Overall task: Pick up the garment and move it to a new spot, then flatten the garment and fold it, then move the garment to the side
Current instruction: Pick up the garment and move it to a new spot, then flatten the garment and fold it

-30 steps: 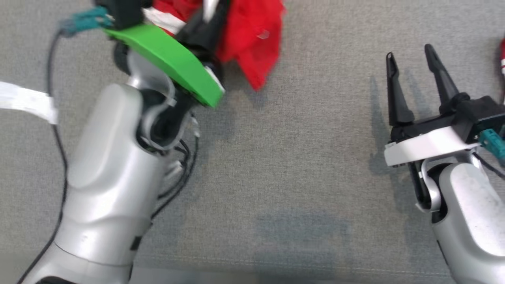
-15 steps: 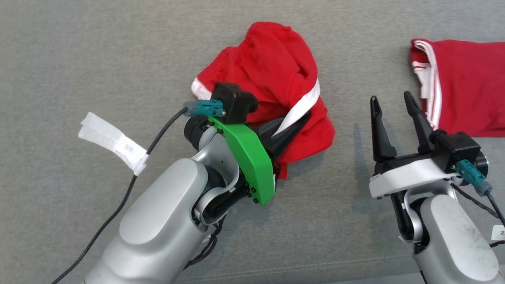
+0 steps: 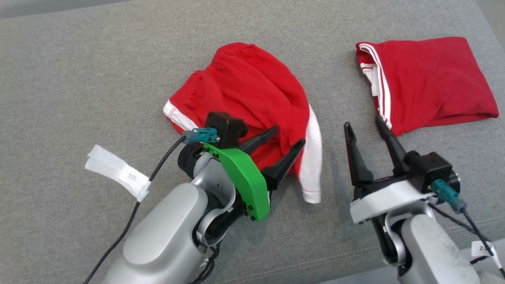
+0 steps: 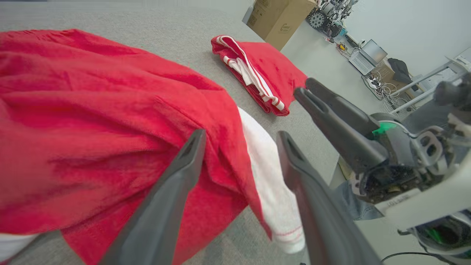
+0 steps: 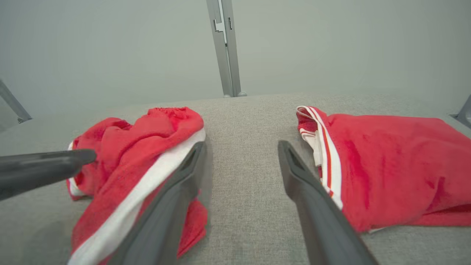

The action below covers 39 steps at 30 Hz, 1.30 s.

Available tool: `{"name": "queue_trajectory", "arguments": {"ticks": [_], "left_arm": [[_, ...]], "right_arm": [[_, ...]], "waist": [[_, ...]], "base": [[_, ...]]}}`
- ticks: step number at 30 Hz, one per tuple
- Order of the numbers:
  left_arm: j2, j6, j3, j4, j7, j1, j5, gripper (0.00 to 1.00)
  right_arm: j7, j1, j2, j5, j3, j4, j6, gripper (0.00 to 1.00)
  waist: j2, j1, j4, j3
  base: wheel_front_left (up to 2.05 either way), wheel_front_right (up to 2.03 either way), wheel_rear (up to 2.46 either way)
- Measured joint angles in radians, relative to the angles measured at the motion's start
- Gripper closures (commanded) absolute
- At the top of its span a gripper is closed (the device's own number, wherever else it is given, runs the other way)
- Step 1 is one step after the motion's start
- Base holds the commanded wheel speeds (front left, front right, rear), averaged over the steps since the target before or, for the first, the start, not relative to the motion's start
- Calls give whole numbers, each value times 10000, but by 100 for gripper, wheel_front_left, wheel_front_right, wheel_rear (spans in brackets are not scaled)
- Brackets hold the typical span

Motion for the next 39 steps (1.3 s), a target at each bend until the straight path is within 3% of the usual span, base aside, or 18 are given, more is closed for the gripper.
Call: {"name": "queue_trajectory", "arguments": {"ticks": [6, 15, 24, 25, 26, 27, 28, 29, 30, 32, 35, 39], "left_arm": [[-2, 303, 468, -422, -591, 16, 136, 0], [527, 884, 1227, -807, -1080, 614, 288, 0], [554, 930, 1214, -1170, -1118, 634, 288, 0], [554, 930, 1210, -1204, -1116, 634, 288, 0], [560, 938, 1220, -1252, -1118, 634, 288, 0], [568, 976, 1239, -1287, -1129, 634, 288, 0], [568, 974, 1231, -1287, -1158, 634, 288, 0], [571, 978, 1233, -1292, -1160, 634, 288, 0], [598, 1007, 1254, -1315, -1160, 634, 288, 0], [608, 1003, 1266, -1315, -1164, 634, 288, 0], [623, 1003, 1294, -1313, -1189, 634, 288, 0], [633, 1003, 1388, -1294, -1300, 635, 270, 0]], "right_arm": [[17, 501, 230, 171, 640, 176, 318, 0], [236, 1261, 276, 581, 913, 491, 428, 0], [479, 1222, 336, 802, 965, 909, 594, 0], [506, 1221, 359, 863, 918, 976, 604, 3], [516, 1210, 368, 974, 892, 1045, 635, 15], [594, 1166, 362, 989, 888, 1133, 675, 38], [606, 1120, 366, 1024, 853, 1189, 679, 54], [612, 1059, 378, 1143, 802, 1223, 723, 60], [700, 968, 362, 1175, 779, 1256, 769, 82], [721, 727, 286, 1172, 752, 1289, 872, 100], [940, 247, -144, 1049, 652, 1252, 1055, 100], [1413, -939, -1195, 510, 316, 1007, 1256, 100]], "waist": [[0, 0, 185, -199], [0, 0, 467, -383], [0, 0, 593, -388], [0, 0, 619, -387], [0, 0, 646, -388], [0, 0, 663, -389], [0, 0, 678, -394], [0, 0, 699, -403], [0, 0, 716, -411], [0, 0, 741, -435], [0, 0, 792, -526], [0, 0, 838, -697]], "base": [[0, 0, 0], [0, 0, 0], [0, 0, 0], [0, 0, 0], [0, 0, 0], [0, 0, 0], [0, 0, 0], [0, 0, 0], [0, 0, 0], [0, 0, 0], [0, 0, 0], [0, 0, 0]]}}
